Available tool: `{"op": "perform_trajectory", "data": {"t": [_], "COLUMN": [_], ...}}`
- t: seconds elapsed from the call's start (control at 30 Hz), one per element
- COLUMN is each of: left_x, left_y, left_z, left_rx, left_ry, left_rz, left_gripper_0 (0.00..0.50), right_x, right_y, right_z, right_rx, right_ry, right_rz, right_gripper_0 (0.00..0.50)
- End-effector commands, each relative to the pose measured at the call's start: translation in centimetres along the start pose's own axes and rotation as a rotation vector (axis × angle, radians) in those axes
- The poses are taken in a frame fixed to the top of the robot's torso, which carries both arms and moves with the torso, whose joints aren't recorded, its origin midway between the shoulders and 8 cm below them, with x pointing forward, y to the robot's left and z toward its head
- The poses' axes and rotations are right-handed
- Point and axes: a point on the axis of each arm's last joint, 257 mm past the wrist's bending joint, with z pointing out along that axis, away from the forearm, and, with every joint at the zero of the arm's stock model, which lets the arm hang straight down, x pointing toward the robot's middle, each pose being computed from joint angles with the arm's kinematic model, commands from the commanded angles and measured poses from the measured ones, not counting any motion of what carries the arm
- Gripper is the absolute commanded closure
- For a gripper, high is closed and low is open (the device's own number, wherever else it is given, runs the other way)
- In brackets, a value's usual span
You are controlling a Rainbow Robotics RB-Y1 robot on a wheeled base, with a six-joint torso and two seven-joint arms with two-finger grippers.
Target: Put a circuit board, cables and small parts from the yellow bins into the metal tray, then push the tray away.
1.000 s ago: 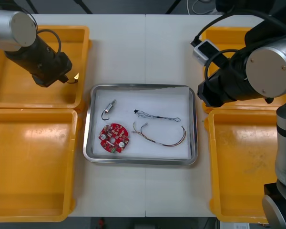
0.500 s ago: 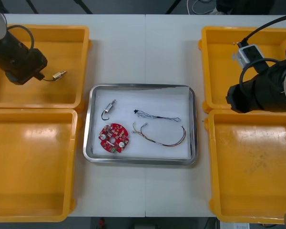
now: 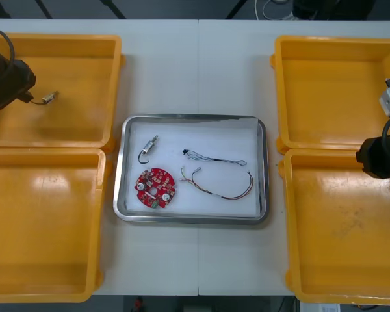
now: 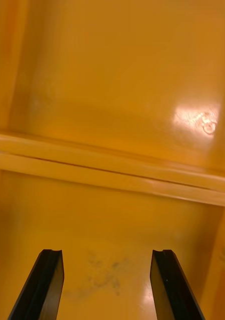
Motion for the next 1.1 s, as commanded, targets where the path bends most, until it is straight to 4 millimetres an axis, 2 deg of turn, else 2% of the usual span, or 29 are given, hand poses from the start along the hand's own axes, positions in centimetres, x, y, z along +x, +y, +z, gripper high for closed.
{"op": "perform_trajectory", "data": {"t": [0.03,0.07,0.33,0.6,0.87,1.1], "left_x": [-3.6,-3.7,-3.7,-4.0,-4.3,-4.0], "left_y": [1.2,1.3,1.4,1.6,3.0,2.3], "left_z": [-2.7,-2.6,-2.1,-2.5,-5.0,-7.8], "left_rx": [-0.003,-0.004,0.012,0.007,-0.048,-0.064], "left_ry": [-0.074,-0.076,-0.085,-0.091,-0.068,-0.052], "left_rz": [-0.03,-0.031,-0.031,0.007,0.233,0.403], "left_gripper_0": [0.026,0.0,0.0,0.0,0.0,0.0], "right_x": [1.1,1.3,3.2,6.0,8.4,8.8], "right_y": [-2.8,-3.0,-3.5,-2.8,-2.4,-1.7], "right_z": [-1.3,-1.3,-0.9,-0.4,0.0,0.1], "right_rx": [0.054,0.057,0.058,0.01,0.001,-0.014], "right_ry": [-0.006,-0.004,0.035,0.085,0.134,0.15], "right_rz": [0.057,0.061,0.092,0.146,0.237,0.309], "right_gripper_0": [0.0,0.0,0.0,0.0,0.0,0.0]}}
